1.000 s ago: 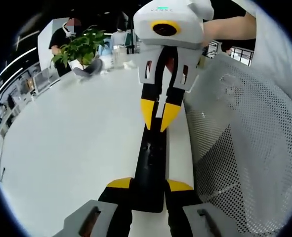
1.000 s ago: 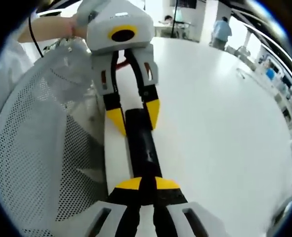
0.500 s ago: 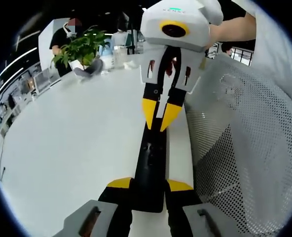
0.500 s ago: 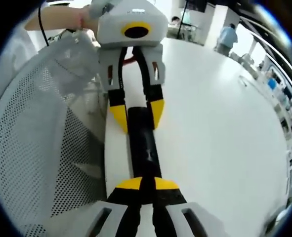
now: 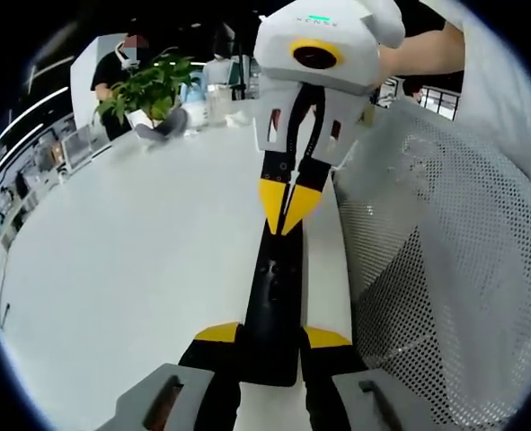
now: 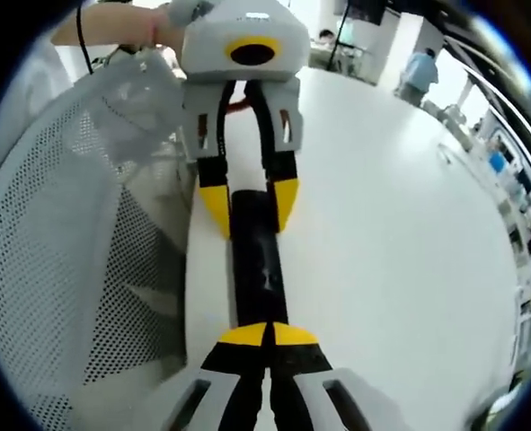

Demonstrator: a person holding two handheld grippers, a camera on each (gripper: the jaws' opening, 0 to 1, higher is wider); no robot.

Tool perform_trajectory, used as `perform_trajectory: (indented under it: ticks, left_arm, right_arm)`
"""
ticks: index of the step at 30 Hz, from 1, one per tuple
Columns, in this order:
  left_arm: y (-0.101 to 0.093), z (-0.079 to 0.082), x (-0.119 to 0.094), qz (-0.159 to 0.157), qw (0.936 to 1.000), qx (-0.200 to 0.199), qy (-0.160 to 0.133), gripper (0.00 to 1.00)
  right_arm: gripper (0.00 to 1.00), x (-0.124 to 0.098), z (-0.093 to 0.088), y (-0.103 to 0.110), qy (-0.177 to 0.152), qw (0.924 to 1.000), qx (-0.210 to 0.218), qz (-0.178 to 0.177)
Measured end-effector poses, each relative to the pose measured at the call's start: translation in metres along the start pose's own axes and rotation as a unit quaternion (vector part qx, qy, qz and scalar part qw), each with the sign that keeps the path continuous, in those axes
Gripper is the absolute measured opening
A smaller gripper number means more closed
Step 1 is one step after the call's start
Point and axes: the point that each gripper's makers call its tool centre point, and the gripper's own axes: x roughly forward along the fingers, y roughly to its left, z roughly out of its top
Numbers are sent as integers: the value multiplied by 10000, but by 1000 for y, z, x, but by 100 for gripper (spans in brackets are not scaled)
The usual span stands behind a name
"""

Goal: Press the specified remote control buttons in sequence, fully releasing each button before pressing the next.

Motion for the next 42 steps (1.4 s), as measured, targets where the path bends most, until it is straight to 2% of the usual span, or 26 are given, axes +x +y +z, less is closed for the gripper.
perform_trajectory:
  ticks: [4, 21, 25, 27, 31, 33, 36, 42]
  left_arm:
    - [0, 0, 0, -9, 10000, -10, -12, 25]
    - [1, 0, 0, -13, 10000, -18, -44, 25]
    - [1, 0, 0, -16, 10000, 2, -37, 25]
    - [1, 0, 0, -19, 10000, 11, -53, 25]
    - [1, 0, 0, -53, 9999, 1, -128, 25]
    - [1, 0, 0, -66, 9999, -2, -140, 25]
    - [1, 0, 0, -62, 9999, -3, -151, 25]
    - [0, 0, -1, -78, 9998, -8, -187, 25]
  right_arm:
    - [0, 0, 0, 1, 49, 9997, -225, -42]
    - [0, -1, 1, 3, 15, 9996, -289, 41]
    - [0, 1, 1, 2, 71, 9997, -106, 193]
    - [0, 1, 0, 2, 253, 9987, 264, 359]
    - [0, 3, 1, 1, 548, 9972, -16, 515]
    - [0, 4, 1, 1, 615, 9964, 44, 588]
    - [0, 3, 0, 0, 631, 9952, 226, 711]
    - [0, 1, 0, 3, 453, 9957, 190, 784]
